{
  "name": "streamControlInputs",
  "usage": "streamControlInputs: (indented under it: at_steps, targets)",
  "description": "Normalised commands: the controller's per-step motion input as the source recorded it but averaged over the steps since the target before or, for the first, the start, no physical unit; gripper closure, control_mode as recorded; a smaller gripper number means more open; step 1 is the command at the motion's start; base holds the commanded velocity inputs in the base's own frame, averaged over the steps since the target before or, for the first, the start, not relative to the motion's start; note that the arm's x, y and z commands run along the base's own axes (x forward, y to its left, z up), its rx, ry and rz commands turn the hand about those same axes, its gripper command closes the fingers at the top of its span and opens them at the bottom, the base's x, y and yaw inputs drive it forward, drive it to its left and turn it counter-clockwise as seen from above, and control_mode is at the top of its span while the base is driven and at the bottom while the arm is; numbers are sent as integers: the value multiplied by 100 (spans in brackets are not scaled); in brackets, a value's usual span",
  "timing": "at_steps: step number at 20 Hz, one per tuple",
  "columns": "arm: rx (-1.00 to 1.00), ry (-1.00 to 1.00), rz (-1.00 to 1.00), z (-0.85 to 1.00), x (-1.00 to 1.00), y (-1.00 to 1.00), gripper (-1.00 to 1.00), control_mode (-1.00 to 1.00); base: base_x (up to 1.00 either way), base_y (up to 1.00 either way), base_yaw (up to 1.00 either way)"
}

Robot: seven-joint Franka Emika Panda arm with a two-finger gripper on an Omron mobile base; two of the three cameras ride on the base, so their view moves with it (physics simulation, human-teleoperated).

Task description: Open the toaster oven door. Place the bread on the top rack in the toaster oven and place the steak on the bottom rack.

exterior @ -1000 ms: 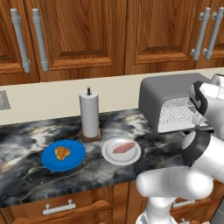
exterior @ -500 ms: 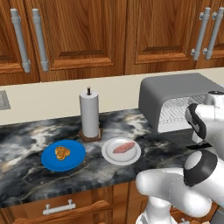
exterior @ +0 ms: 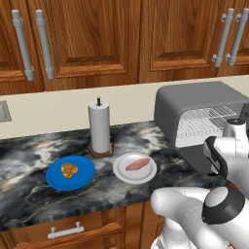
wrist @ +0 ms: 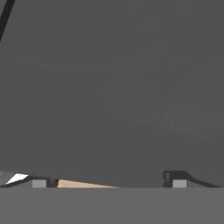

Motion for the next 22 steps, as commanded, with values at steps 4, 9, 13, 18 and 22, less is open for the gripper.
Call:
streamControlInputs:
  at_steps: [4, 9, 13, 18, 22]
  targets:
    - [6, 0, -3, 0, -5, -9, -100, -100, 0, 0, 0]
    - [12, 1, 0, 61, -8, -16, -100, -100, 0, 0, 0]
    - [18, -1, 11, 79, -7, -13, -100, -100, 0, 0, 0]
    - [15, -10, 26, 52, 16, -7, -100, -100, 0, 0, 0]
    - [23, -20, 23, 31, 26, -9, -100, -100, 0, 0, 0]
